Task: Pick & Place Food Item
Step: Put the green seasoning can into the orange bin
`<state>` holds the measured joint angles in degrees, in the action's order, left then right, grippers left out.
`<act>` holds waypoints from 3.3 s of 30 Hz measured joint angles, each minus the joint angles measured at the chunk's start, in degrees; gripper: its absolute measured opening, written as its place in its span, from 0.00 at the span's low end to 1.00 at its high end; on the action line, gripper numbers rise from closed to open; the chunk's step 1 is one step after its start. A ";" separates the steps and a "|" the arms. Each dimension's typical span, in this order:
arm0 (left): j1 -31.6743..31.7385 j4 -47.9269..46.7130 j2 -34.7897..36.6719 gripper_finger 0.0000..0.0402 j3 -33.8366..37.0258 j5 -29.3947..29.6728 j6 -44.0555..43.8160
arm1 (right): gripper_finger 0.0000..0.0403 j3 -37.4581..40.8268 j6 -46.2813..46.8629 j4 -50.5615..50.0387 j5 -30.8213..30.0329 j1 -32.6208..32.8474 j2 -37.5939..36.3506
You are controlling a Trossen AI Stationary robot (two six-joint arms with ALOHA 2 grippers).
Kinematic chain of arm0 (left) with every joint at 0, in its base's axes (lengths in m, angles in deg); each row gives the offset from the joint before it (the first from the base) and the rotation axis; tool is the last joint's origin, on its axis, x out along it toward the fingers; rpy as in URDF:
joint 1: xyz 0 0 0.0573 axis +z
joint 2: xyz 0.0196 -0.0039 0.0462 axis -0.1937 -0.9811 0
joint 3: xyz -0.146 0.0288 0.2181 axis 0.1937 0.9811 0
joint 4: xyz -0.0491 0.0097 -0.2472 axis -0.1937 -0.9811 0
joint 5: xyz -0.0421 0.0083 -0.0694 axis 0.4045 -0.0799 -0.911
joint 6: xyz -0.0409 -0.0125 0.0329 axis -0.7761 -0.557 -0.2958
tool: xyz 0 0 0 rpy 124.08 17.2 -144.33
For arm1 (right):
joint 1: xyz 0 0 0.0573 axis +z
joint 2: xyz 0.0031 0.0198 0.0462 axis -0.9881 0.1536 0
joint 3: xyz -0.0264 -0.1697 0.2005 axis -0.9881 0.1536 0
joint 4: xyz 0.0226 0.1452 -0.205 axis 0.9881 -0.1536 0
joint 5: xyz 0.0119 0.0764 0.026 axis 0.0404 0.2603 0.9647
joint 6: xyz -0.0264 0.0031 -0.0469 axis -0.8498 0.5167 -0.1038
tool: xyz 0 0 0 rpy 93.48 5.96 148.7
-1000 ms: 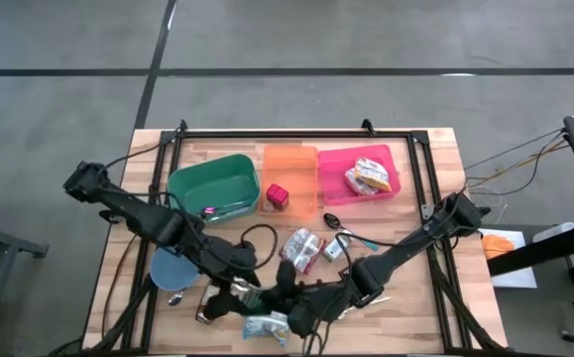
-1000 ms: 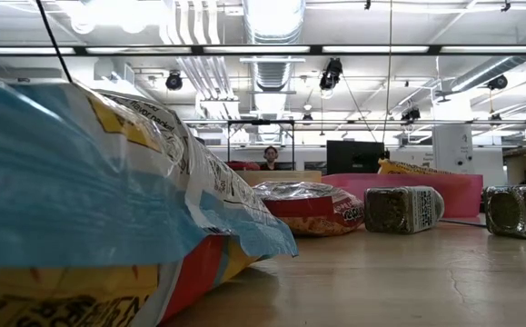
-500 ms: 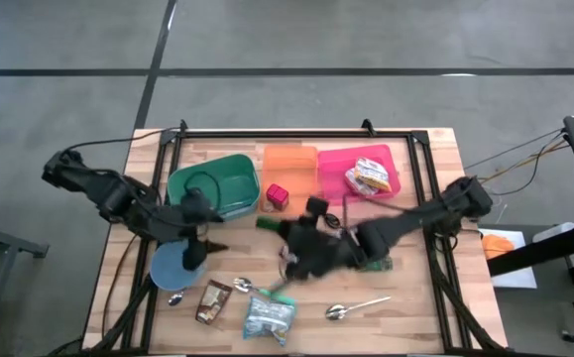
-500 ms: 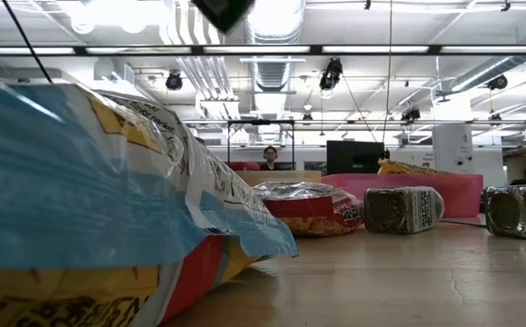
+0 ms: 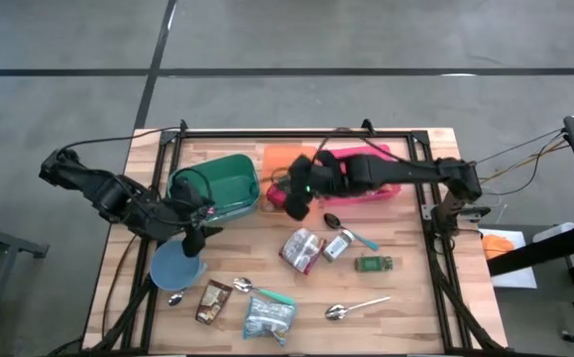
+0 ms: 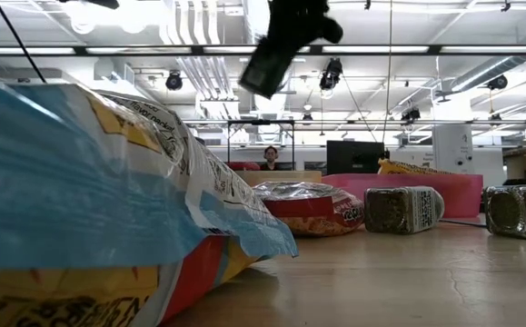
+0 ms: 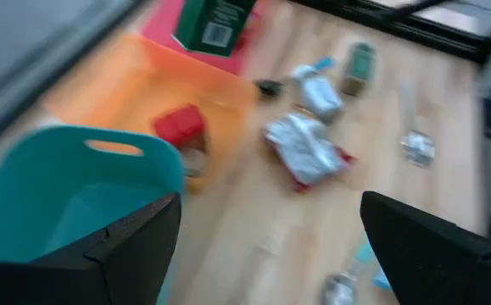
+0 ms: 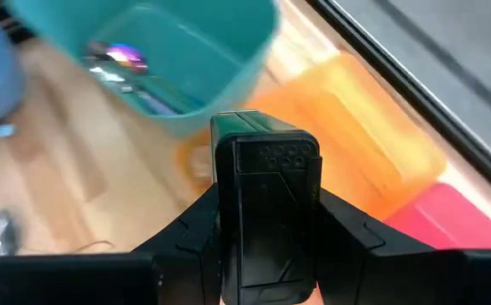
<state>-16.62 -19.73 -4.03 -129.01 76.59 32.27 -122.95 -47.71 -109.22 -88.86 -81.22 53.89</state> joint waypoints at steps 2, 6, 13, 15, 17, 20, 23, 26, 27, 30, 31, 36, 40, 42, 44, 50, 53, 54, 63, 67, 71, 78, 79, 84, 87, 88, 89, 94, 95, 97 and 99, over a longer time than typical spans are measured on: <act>0.00 0.33 0.08 0.90 1.60 4.03 0.01 | 0.30 0.84 2.03 -1.38 0.90 -2.34 0.00; 0.52 1.08 1.41 0.90 1.92 6.02 -0.16 | 0.30 2.59 4.63 -2.24 1.82 -5.82 0.00; 0.50 0.98 5.12 0.90 3.88 6.11 0.66 | 0.30 5.27 10.22 -2.17 4.62 -9.64 0.00; 0.50 0.96 5.99 0.90 4.57 6.10 0.66 | 0.30 5.66 11.64 -2.09 5.41 -10.43 0.00; 0.50 1.19 6.75 0.90 4.97 6.00 0.64 | 0.30 5.99 11.89 -1.87 7.00 -11.05 0.12; 0.50 1.77 7.94 0.90 5.11 5.33 0.64 | 0.30 6.05 11.85 -1.46 7.82 -11.42 0.95; 0.50 1.87 8.18 0.90 5.10 5.28 0.64 | 0.30 5.78 11.68 -0.88 8.93 -11.50 1.69; 0.52 2.08 8.31 0.90 5.11 5.31 0.64 | 0.30 5.07 11.57 -1.85 10.42 -11.87 2.57; 0.52 2.08 8.32 0.90 5.11 5.31 0.66 | 0.30 4.42 11.59 -2.11 10.74 -11.90 3.08; 0.52 2.19 8.24 0.90 5.07 5.29 0.69 | 0.30 2.99 11.68 -6.02 11.20 -12.02 4.26; 0.52 2.19 8.33 0.90 5.07 5.29 0.71 | 0.30 2.49 11.74 -6.29 11.22 -11.95 4.61; 0.52 2.10 8.35 0.90 5.07 5.29 0.84 | 0.30 2.18 11.83 -6.62 11.63 -11.05 6.65; 0.52 2.04 8.31 0.90 5.13 5.28 0.86 | 0.30 2.25 12.07 -7.16 11.81 -10.82 9.18; 0.52 2.06 8.33 0.90 5.13 5.26 0.86 | 0.30 2.25 11.86 -7.22 11.68 -10.70 10.43; 0.52 2.04 8.33 0.90 5.13 5.22 0.84 | 0.30 2.25 11.59 -7.35 11.66 -10.38 11.79; 0.52 2.03 8.26 0.90 5.17 5.08 0.84 | 0.30 2.09 12.00 -7.80 11.85 -9.51 13.08; 0.52 2.03 8.26 0.90 5.17 5.08 0.84 | 0.30 2.27 12.81 -7.60 11.70 -9.05 13.41; 0.52 2.03 8.26 0.90 5.17 5.08 0.84 | 0.30 2.27 12.79 -7.61 11.71 -8.93 13.46; 0.52 2.01 8.26 0.90 5.17 5.06 0.66 | 0.30 2.36 11.30 -6.98 12.38 -7.95 16.51; 0.52 1.96 8.26 0.90 5.50 5.03 0.64 | 0.30 2.38 9.53 -6.81 13.35 -7.64 17.67; 0.57 1.97 8.26 0.90 5.83 5.03 0.66 | 0.30 2.39 8.62 -5.93 13.26 -7.67 17.81; 0.57 1.98 8.26 0.90 5.85 5.02 0.66 | 0.44 2.38 8.40 -5.96 13.30 -7.51 17.81; 0.57 1.98 8.26 0.90 5.85 5.01 0.66 | 0.45 2.38 8.40 -5.94 13.26 -7.39 17.81; 0.57 1.99 8.26 0.90 5.85 4.86 0.66 | 0.47 2.38 8.14 -5.84 13.21 -7.06 17.79; 0.57 2.01 8.26 0.90 5.88 4.81 0.66 | 0.48 2.38 7.78 -5.84 13.32 -6.90 17.81; 0.57 2.05 8.26 0.90 5.99 4.81 0.66 | 0.48 2.39 7.28 -5.84 13.56 -6.89 17.79; 0.57 2.01 8.26 0.90 6.06 4.80 0.66 | 0.48 2.38 7.03 -5.84 14.00 -6.90 17.79; 0.55 2.01 8.26 0.90 6.07 4.00 0.69 | 0.48 2.40 6.53 -5.84 14.88 -6.83 17.79; 0.55 2.01 8.26 0.90 6.09 3.96 0.69 | 0.48 2.40 6.27 -5.84 14.90 -6.82 17.79; 0.55 2.01 8.26 0.90 6.07 3.96 0.68 | 0.48 2.40 5.25 -5.86 15.02 -6.82 17.69; 0.55 2.01 8.26 0.90 6.08 3.96 0.68 | 0.48 2.38 4.97 -5.88 14.85 -6.80 17.54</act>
<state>-16.08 -17.72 4.23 -122.93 80.55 32.95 -120.56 -42.74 -115.10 -74.01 -88.02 71.43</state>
